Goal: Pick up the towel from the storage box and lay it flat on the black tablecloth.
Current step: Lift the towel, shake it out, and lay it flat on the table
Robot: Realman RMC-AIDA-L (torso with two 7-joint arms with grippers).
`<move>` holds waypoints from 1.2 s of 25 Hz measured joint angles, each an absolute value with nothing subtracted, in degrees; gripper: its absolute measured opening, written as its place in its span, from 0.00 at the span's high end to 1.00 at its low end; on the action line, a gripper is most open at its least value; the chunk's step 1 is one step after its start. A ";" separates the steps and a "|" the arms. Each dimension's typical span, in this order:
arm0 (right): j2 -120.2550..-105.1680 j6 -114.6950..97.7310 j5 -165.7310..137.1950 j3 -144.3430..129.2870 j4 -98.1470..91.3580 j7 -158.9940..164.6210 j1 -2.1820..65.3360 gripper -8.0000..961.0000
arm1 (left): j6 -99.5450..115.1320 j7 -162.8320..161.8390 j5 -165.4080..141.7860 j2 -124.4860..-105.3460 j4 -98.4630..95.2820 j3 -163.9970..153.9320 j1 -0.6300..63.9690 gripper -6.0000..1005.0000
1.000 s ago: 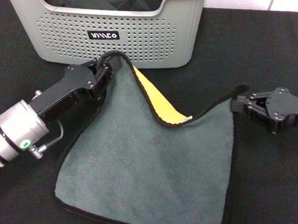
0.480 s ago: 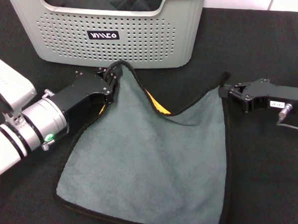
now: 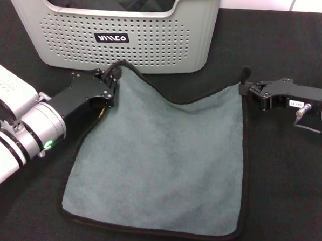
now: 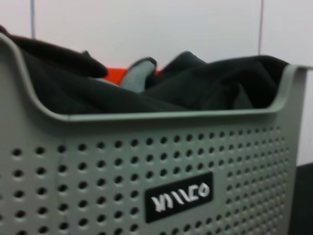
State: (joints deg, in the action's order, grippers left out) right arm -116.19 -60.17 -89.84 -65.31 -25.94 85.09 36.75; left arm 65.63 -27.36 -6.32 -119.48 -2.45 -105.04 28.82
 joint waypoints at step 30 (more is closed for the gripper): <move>-116.19 -55.66 -84.48 -66.96 -24.30 84.15 36.65 0.92 | 61.54 -14.48 -6.73 -119.44 -3.90 -103.44 29.43 0.73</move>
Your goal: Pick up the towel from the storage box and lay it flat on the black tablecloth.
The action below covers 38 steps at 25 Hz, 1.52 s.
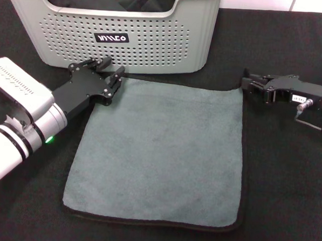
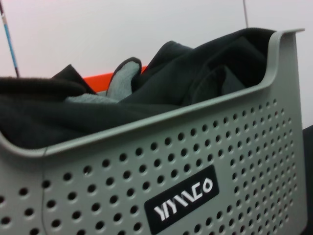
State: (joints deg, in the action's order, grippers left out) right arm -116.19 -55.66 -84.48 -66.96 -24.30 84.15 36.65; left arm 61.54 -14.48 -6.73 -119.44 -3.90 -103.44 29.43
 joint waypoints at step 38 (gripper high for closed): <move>-115.06 -108.00 -84.21 -66.18 -55.38 77.32 22.86 0.28 | 115.50 -56.26 -36.89 -105.60 -17.23 -103.36 21.82 0.12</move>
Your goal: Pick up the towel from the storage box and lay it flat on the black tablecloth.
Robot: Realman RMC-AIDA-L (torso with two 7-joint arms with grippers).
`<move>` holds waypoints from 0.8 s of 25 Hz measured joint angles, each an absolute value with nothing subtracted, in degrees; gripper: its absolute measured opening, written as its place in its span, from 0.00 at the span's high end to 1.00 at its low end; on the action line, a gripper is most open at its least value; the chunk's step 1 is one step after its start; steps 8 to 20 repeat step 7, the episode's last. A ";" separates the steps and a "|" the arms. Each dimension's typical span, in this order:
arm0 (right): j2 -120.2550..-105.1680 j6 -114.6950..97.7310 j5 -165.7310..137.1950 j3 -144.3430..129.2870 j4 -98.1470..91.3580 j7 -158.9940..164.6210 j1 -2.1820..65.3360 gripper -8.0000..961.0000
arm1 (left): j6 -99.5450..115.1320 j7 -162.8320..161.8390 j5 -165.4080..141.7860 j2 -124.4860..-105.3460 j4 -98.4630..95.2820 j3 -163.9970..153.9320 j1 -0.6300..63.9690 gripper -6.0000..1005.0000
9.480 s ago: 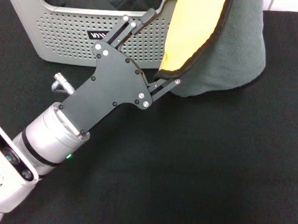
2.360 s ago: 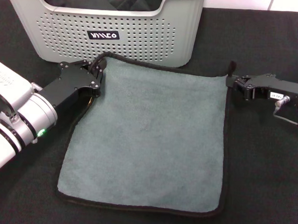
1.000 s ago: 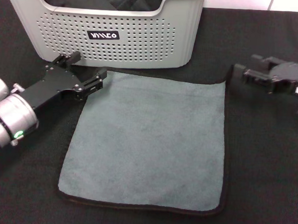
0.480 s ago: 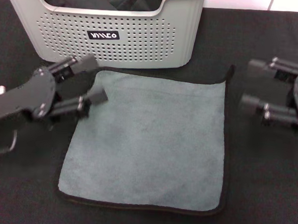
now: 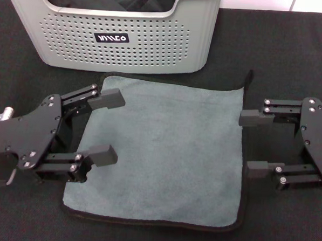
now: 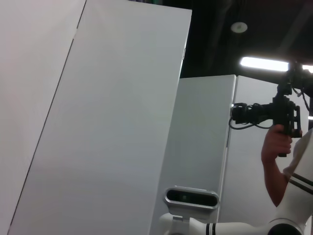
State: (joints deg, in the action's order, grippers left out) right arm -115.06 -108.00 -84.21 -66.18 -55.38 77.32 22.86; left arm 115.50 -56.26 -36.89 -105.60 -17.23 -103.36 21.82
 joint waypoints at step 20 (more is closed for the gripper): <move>-115.03 -108.98 -84.27 -66.30 -55.43 78.63 22.84 0.28 | 115.57 -55.93 -37.40 -105.66 -17.40 -103.36 21.62 0.12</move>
